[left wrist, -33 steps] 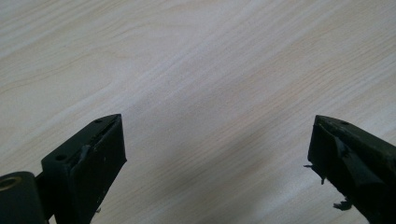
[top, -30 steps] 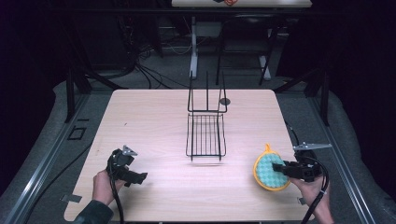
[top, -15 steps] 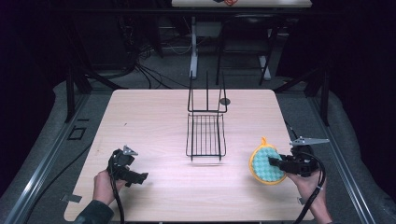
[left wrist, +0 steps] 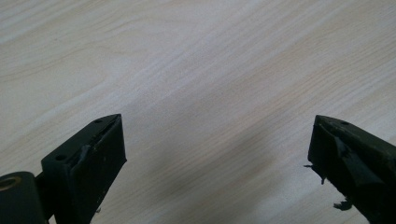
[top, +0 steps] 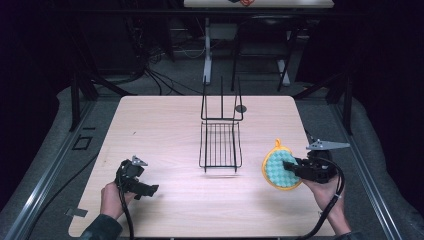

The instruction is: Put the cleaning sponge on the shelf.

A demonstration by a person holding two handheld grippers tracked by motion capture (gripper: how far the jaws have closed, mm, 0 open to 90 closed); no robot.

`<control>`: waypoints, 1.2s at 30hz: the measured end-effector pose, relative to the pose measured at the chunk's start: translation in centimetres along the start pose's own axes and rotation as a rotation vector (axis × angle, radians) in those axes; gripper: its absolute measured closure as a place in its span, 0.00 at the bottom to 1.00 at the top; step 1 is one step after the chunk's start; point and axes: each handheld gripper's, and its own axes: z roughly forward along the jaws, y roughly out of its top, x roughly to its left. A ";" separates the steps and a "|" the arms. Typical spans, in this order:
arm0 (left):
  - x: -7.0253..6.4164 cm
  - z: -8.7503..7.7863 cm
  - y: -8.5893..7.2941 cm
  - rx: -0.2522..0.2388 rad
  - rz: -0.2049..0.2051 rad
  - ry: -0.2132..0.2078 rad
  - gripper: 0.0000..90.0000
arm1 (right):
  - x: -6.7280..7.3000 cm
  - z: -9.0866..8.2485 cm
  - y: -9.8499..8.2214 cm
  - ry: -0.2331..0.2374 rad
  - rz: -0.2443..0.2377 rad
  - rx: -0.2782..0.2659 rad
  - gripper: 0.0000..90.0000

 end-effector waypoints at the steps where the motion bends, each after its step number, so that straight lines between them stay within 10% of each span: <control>1: 0.0 0.0 0.0 -0.003 0.000 0.005 0.05 | 0.1 0.0 0.2 0.006 -0.001 -0.004 0.74; 36: 0.0 -0.2 -0.2 -0.005 0.034 0.008 0.03 | 2.6 3.0 4.8 0.071 -0.063 -0.035 0.73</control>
